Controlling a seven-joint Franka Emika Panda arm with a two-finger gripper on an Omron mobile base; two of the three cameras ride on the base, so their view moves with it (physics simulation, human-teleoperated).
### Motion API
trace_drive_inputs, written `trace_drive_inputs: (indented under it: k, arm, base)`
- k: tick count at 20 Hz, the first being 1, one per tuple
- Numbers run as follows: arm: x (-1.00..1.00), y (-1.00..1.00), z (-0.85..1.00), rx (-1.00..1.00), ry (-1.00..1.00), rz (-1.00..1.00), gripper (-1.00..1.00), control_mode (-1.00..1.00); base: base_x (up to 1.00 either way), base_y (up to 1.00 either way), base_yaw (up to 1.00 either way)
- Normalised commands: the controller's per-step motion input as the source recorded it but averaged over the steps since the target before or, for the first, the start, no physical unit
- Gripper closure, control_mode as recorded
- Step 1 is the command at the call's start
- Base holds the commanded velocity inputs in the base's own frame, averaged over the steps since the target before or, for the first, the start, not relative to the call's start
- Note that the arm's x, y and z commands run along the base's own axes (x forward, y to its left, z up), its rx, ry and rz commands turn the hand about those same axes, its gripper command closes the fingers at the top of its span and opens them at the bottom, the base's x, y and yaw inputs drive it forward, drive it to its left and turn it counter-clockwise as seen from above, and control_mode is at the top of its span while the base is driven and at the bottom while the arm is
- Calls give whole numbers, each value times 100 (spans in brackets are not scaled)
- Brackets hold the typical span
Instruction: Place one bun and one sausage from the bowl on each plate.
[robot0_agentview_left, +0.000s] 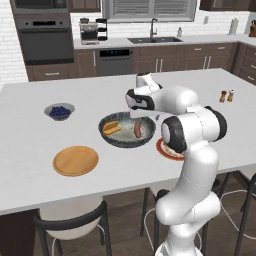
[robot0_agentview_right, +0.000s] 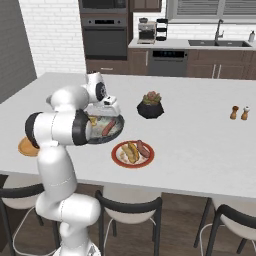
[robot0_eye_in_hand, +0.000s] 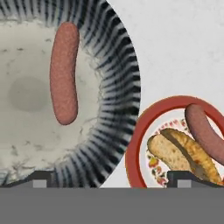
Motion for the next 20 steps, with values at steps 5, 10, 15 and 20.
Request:
trace_drive_inputs:
  k: [5, 10, 15, 20]
  arm:
    - [45, 42, -47, 5, -11, -3, -100, -100]
    - [42, 39, -38, 0, 1, 2, -100, -100]
    - [42, -7, -18, -1, 6, 3, -100, -100]
    - [23, -8, -36, -2, 10, 0, -100, -100]
  base:
    - [0, 0, 0]
    - [0, 0, 0]
    - [0, 0, 0]
    - [0, 0, 0]
